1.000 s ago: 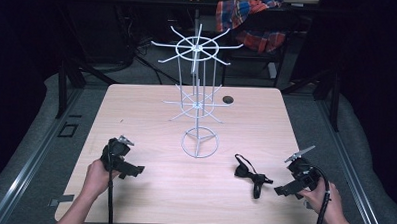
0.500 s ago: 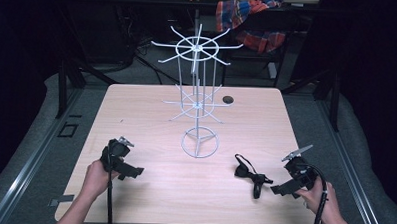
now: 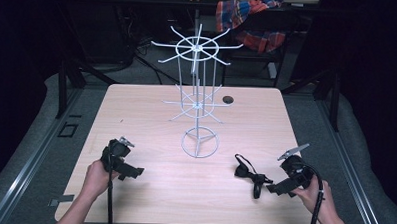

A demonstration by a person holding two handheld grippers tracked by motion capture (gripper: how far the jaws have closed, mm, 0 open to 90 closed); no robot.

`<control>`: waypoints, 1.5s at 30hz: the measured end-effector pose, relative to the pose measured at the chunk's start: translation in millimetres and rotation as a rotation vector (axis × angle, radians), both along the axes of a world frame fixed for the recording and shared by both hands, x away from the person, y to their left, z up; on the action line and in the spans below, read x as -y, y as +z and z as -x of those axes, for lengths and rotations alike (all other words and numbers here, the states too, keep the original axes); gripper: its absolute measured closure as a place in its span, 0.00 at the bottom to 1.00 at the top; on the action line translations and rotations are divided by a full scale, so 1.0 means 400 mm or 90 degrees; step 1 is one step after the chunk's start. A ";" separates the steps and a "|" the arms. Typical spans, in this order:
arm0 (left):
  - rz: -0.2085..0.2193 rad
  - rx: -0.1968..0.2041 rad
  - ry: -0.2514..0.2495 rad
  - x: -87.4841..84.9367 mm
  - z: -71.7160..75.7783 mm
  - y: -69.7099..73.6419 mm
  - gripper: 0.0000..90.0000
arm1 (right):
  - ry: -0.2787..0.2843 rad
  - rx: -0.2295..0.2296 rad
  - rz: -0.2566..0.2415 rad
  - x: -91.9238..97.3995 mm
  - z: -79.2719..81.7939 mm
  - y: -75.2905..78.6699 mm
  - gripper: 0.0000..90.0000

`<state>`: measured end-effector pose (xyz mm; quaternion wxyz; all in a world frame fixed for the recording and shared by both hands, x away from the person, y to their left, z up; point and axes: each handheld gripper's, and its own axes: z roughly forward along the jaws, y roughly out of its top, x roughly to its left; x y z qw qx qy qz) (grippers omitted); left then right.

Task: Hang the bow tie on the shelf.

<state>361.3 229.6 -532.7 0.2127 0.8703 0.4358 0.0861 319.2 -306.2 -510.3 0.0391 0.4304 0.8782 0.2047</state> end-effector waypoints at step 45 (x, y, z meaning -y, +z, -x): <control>-0.013 -0.006 0.000 0.002 0.004 -0.004 0.00 | 0.025 -0.037 -0.043 -0.120 -0.089 -0.008 0.98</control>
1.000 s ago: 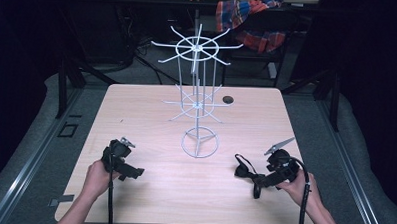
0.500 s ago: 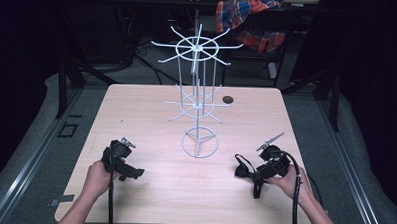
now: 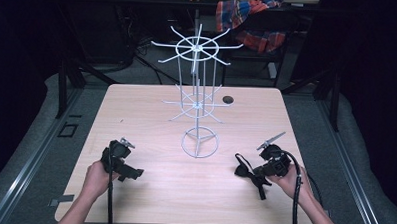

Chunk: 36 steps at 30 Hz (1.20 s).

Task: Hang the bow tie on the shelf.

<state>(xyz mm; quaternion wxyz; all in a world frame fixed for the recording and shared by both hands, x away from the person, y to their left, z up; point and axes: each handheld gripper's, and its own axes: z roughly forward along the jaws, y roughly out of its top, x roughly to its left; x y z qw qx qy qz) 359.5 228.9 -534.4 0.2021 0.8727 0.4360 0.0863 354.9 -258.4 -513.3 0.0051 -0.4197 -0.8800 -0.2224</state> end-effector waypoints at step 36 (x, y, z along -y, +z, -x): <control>-0.004 -0.005 0.000 0.001 -0.001 -0.003 0.00 | -0.018 0.118 -0.094 0.047 0.029 0.143 1.00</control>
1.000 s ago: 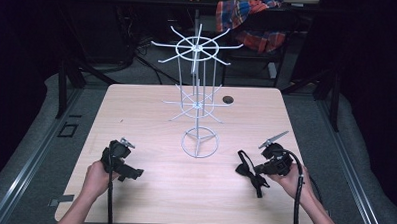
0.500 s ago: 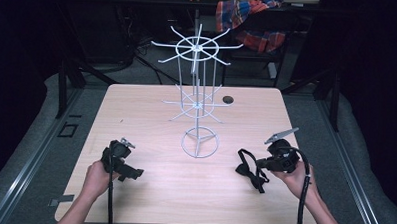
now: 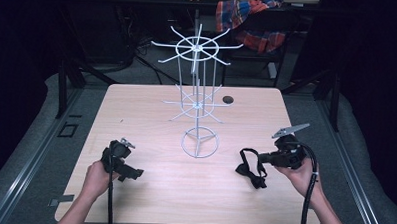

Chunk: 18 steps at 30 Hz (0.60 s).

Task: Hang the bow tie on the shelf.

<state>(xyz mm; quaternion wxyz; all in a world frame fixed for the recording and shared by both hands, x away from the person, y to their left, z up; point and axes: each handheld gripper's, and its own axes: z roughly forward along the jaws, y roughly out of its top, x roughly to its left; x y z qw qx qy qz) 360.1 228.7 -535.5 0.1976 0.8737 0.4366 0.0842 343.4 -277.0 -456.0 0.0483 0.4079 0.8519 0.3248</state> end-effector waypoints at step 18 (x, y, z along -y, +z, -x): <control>-0.002 0.001 -0.002 0.004 0.001 -0.001 0.00 | 0.006 0.049 -0.027 0.004 -0.004 0.073 1.00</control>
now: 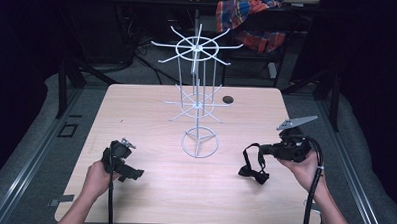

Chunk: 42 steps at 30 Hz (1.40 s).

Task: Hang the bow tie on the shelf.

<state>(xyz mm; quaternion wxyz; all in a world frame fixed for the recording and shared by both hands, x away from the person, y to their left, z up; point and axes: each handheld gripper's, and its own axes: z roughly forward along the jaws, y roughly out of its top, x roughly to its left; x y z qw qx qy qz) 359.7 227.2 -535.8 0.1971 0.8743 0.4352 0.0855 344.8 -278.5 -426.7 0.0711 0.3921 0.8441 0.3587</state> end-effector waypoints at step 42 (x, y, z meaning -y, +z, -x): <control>-0.001 0.007 0.005 -0.002 -0.001 -0.001 0.00 | -0.004 0.033 -0.014 -0.073 -0.077 0.074 1.00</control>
